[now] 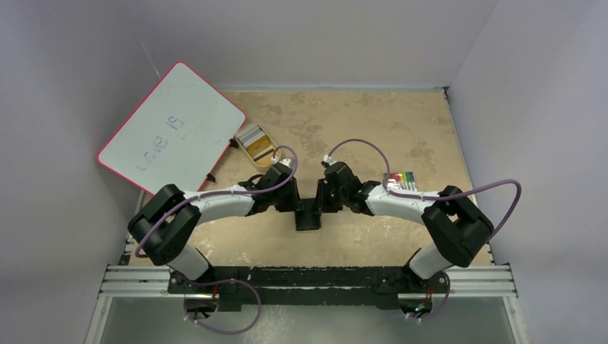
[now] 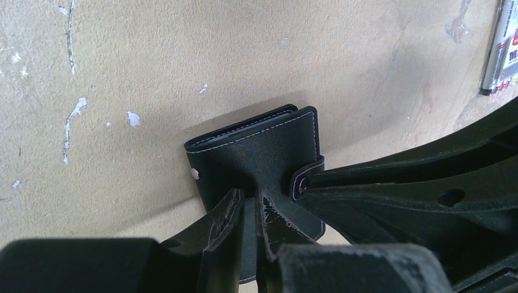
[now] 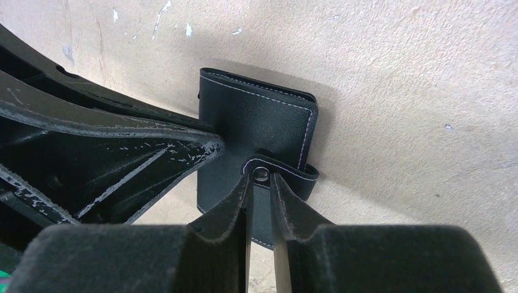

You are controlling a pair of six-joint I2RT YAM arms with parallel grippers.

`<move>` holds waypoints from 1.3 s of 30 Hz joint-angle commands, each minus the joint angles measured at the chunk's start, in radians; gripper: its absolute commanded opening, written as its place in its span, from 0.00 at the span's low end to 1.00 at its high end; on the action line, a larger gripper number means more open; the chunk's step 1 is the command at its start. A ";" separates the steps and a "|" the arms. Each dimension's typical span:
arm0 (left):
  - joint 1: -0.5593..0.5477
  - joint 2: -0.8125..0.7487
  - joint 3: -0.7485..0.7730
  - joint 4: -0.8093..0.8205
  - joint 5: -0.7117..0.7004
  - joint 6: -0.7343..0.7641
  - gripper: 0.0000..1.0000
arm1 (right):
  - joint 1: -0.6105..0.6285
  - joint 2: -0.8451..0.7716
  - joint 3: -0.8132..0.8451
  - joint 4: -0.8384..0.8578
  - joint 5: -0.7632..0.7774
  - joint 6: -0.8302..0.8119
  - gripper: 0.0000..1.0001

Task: Put the credit cards into the card holder
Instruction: Close the card holder at the center of the board.

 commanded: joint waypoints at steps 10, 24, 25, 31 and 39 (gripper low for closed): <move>-0.001 -0.059 -0.009 0.036 0.001 -0.046 0.14 | 0.007 -0.070 0.055 -0.121 0.013 0.031 0.18; 0.009 -0.111 -0.014 0.008 -0.064 -0.044 0.24 | 0.001 -0.065 0.090 -0.147 0.100 0.103 0.22; 0.008 -0.098 -0.014 0.015 -0.058 -0.042 0.24 | 0.001 -0.059 0.091 -0.145 0.097 0.104 0.22; 0.009 -0.040 -0.012 0.036 -0.038 -0.035 0.21 | 0.000 -0.027 0.082 -0.108 0.053 0.080 0.22; 0.008 -0.029 -0.013 0.033 -0.036 -0.034 0.19 | 0.002 -0.002 0.058 -0.058 0.051 0.071 0.21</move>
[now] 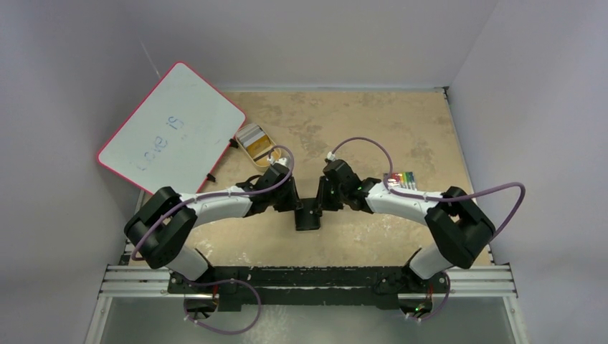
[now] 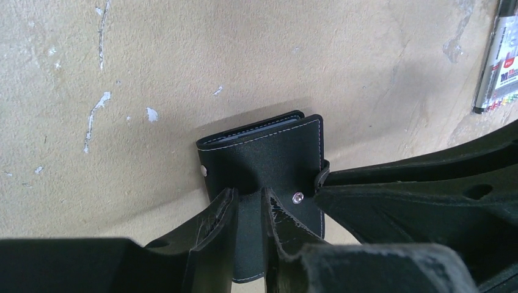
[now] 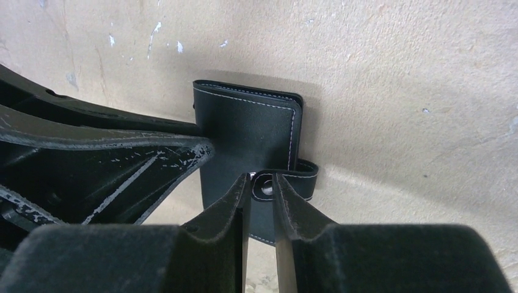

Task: Put the credit cards into the card holder
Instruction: Close the card holder at the center of the board.

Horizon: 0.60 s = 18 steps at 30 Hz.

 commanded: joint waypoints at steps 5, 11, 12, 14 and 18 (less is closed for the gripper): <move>0.004 -0.005 0.007 0.034 0.014 0.008 0.19 | 0.002 0.020 0.009 0.053 -0.016 0.000 0.20; 0.004 -0.020 0.012 0.026 0.007 0.004 0.20 | 0.002 0.029 0.002 0.064 -0.030 0.006 0.19; 0.004 -0.015 0.012 0.027 0.006 0.003 0.19 | 0.003 0.030 -0.002 0.068 -0.033 0.009 0.19; 0.005 -0.003 0.009 0.031 0.006 0.003 0.20 | 0.005 0.030 -0.008 0.076 -0.040 0.013 0.19; 0.004 0.017 -0.001 0.055 0.017 -0.002 0.19 | 0.008 0.028 -0.018 0.084 -0.045 0.017 0.19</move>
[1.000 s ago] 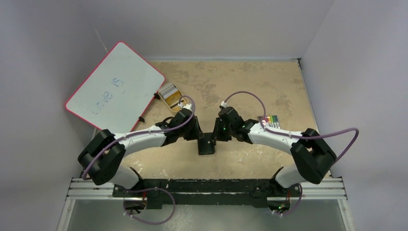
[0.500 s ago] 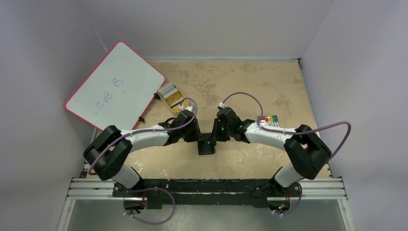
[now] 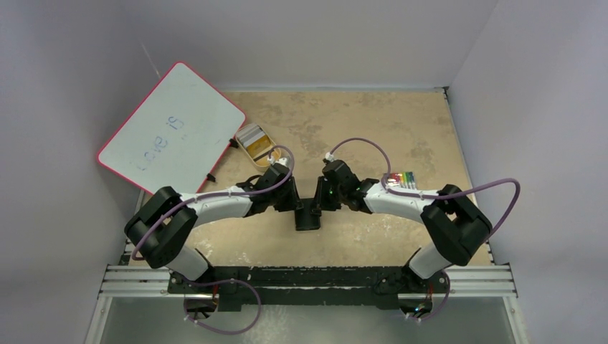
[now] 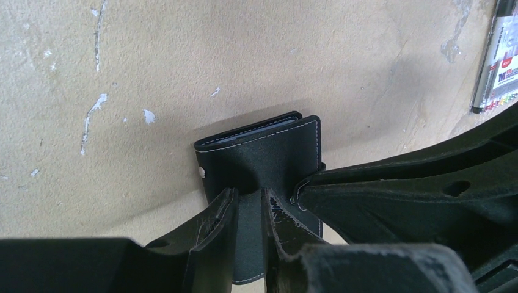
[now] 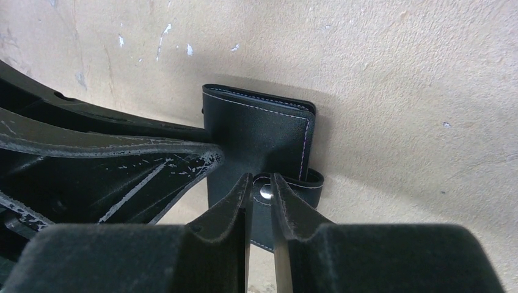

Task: Put the credit cards into the card holder
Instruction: Close the card holder at the center of the board.

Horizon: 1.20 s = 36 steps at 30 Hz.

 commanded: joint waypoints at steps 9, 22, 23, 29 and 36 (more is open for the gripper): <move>0.004 0.021 -0.008 0.062 0.013 -0.001 0.19 | 0.008 -0.033 -0.008 -0.030 -0.008 0.000 0.19; 0.005 0.016 -0.027 0.075 0.013 -0.009 0.19 | -0.009 -0.114 -0.001 -0.067 -0.047 -0.068 0.21; 0.005 0.016 -0.027 0.075 0.013 -0.008 0.19 | -0.013 -0.111 -0.005 -0.066 -0.052 -0.074 0.21; 0.004 0.014 -0.024 0.073 0.013 -0.008 0.19 | -0.024 -0.096 -0.026 -0.050 -0.063 -0.079 0.21; 0.004 0.013 -0.025 0.069 0.013 -0.011 0.19 | -0.086 -0.126 -0.098 0.012 -0.139 -0.088 0.21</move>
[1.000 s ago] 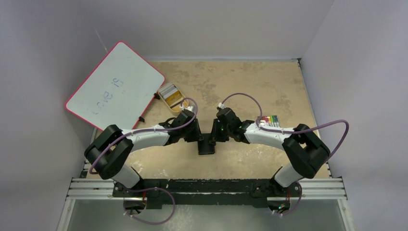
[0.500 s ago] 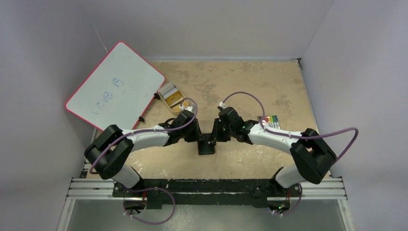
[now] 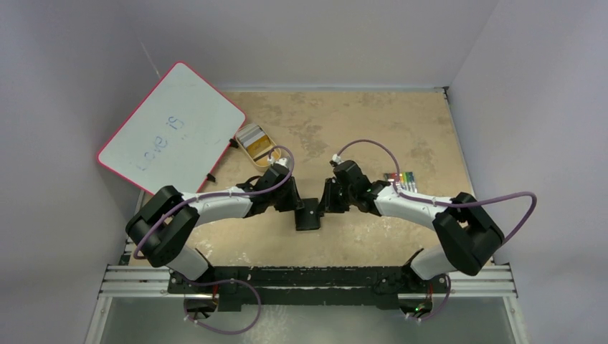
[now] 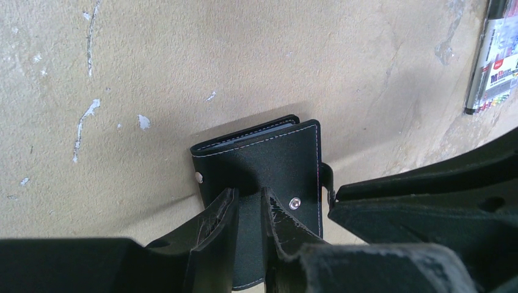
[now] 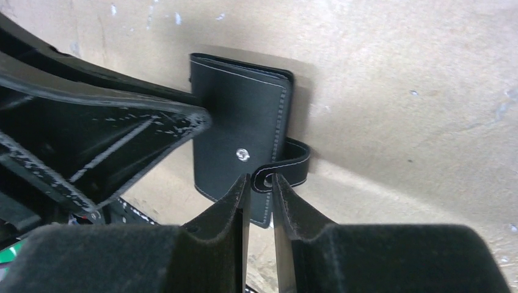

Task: Put the credit cards into the card holder
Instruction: Close the card holder at the center of the board.

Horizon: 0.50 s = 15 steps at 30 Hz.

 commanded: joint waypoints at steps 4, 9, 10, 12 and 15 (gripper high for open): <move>0.003 -0.005 -0.009 0.013 -0.010 -0.006 0.19 | -0.040 -0.040 -0.076 0.088 -0.100 -0.018 0.21; 0.002 -0.004 -0.009 0.013 -0.009 -0.008 0.19 | -0.040 -0.015 -0.090 0.144 -0.132 -0.018 0.20; 0.003 -0.005 -0.009 0.012 -0.009 -0.007 0.19 | -0.040 -0.009 -0.090 0.153 -0.128 -0.017 0.20; 0.002 -0.009 -0.009 0.008 -0.010 -0.007 0.19 | -0.040 -0.001 -0.087 0.174 -0.109 -0.009 0.20; 0.002 -0.013 -0.014 0.010 -0.011 -0.010 0.19 | -0.040 0.009 -0.087 0.191 -0.114 0.005 0.19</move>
